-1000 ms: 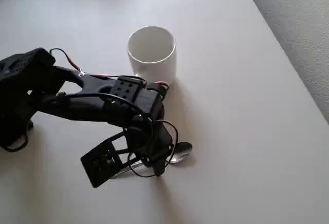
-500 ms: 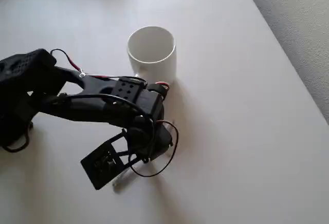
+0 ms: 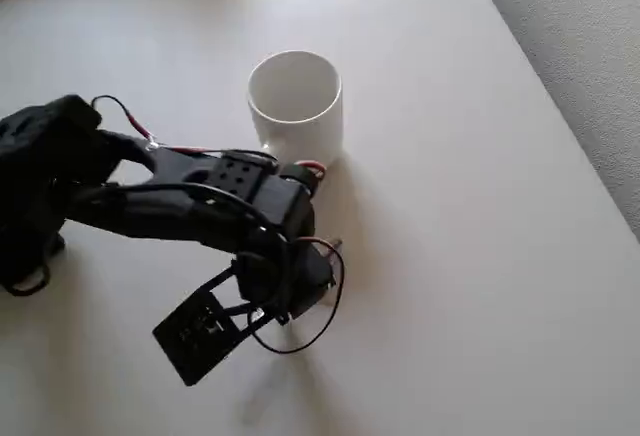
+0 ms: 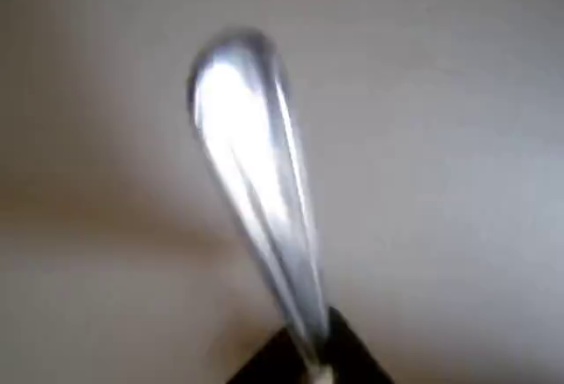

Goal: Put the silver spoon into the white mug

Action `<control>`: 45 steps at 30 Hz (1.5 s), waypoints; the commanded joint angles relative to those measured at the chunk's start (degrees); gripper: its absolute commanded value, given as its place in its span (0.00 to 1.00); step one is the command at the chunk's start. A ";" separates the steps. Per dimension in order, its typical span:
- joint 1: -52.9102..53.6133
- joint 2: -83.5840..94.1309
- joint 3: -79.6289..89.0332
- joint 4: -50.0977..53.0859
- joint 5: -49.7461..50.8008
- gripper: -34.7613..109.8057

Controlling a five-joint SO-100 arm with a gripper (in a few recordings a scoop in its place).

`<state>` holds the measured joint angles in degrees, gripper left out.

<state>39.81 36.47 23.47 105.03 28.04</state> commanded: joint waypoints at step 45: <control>-2.20 -1.49 -1.14 0.97 -9.93 0.50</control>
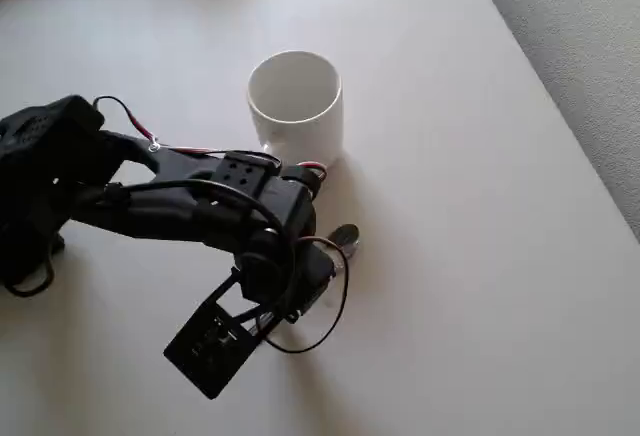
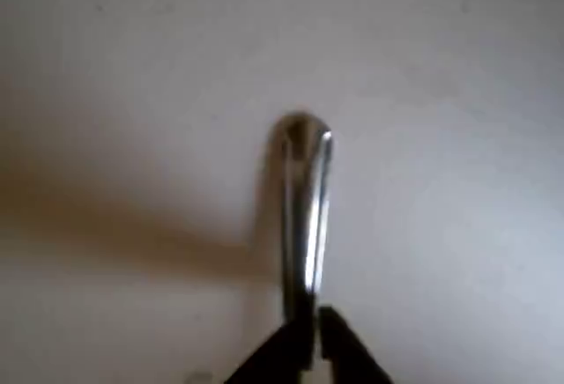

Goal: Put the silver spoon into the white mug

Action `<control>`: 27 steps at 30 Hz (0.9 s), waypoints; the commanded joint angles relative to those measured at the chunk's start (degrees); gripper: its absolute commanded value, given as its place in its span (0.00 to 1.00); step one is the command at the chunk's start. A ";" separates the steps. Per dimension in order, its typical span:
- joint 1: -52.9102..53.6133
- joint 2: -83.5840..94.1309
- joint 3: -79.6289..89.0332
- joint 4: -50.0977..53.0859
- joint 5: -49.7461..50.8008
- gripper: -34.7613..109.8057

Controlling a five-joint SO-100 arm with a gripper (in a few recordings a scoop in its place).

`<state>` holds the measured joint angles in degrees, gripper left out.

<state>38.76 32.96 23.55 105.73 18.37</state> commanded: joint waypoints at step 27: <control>-5.36 -0.79 -0.26 0.53 -1.05 0.23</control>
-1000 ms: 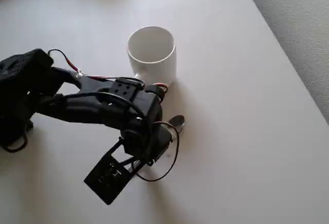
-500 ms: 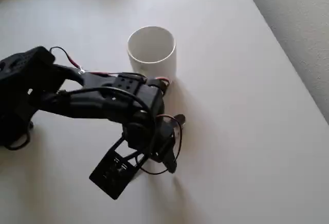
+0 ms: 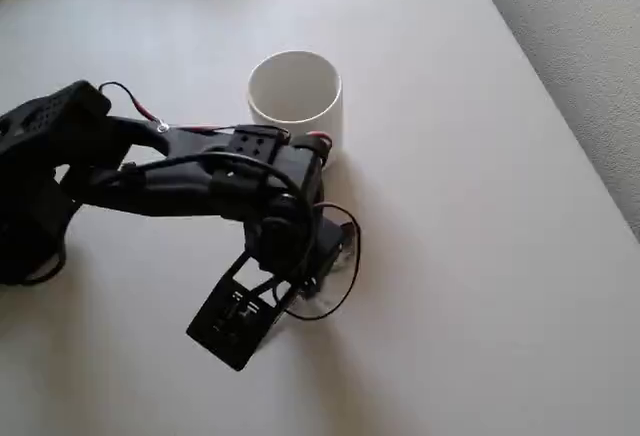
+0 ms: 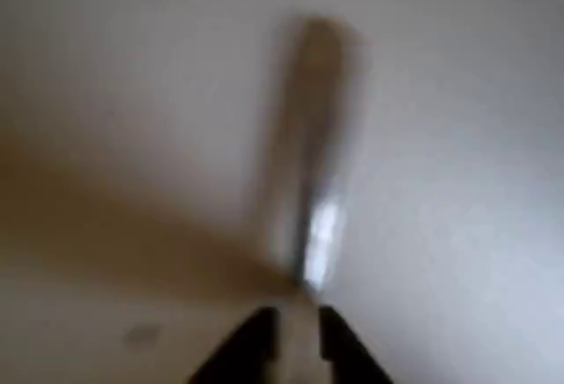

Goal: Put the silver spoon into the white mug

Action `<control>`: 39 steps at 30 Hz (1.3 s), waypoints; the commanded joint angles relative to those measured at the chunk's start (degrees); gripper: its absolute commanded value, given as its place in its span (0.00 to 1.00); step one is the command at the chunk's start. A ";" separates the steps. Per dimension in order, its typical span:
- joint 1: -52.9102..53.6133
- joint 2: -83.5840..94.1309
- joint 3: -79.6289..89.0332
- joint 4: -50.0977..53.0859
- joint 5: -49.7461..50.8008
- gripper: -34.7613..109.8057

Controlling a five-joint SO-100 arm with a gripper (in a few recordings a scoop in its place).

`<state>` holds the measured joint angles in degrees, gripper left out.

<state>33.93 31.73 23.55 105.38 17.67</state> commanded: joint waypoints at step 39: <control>-1.67 9.84 8.88 0.97 -9.40 0.51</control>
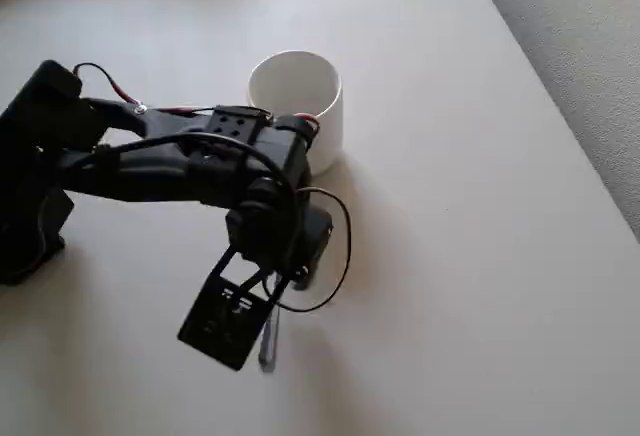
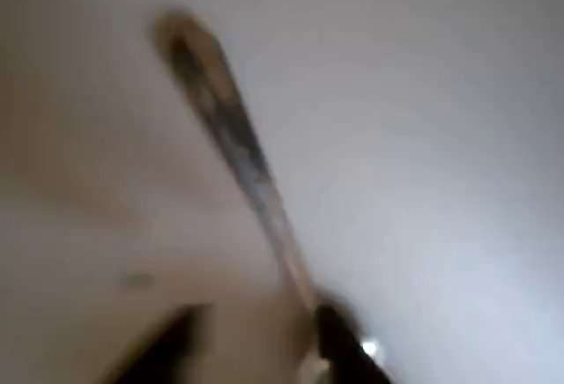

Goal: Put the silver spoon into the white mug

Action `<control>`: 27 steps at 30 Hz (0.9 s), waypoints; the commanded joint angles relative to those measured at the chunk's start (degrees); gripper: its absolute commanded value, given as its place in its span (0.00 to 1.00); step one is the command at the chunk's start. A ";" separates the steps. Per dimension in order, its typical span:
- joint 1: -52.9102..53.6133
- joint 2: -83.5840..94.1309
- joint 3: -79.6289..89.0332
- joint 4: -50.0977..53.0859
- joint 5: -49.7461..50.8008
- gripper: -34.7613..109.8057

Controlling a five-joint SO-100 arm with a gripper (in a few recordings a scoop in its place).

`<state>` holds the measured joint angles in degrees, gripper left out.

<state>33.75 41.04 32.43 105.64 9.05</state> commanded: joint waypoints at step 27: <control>-7.29 -2.81 8.26 0.62 -1.41 0.23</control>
<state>27.77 39.90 39.46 105.56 8.17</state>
